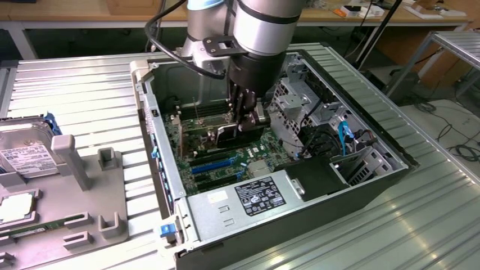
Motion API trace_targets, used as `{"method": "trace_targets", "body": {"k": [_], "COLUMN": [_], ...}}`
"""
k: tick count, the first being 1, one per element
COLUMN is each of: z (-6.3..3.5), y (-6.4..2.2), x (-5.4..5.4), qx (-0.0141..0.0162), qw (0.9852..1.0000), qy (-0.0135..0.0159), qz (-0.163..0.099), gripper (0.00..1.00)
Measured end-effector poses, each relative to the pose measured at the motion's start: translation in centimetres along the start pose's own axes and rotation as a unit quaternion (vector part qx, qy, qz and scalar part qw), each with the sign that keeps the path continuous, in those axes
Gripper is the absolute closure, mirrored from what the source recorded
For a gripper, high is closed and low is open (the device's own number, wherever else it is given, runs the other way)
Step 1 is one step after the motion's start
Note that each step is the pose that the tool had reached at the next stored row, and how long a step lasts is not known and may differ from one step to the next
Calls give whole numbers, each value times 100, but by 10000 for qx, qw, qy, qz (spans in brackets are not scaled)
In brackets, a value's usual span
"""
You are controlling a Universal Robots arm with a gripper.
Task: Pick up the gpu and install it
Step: 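Insert the gpu into the slot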
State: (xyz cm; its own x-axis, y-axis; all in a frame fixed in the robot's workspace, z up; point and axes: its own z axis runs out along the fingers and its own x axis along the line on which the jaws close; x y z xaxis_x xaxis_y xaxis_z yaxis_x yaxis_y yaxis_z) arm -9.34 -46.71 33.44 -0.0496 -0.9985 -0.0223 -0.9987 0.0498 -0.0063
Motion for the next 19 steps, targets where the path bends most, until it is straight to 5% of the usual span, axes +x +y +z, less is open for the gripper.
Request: {"method": "trace_targets", "body": {"k": [19], "z": [145], "y": [82], "x": [-10], "qx": [3], "qw": [10000], "qy": [-10], "qz": [7], "gripper": [73]}}
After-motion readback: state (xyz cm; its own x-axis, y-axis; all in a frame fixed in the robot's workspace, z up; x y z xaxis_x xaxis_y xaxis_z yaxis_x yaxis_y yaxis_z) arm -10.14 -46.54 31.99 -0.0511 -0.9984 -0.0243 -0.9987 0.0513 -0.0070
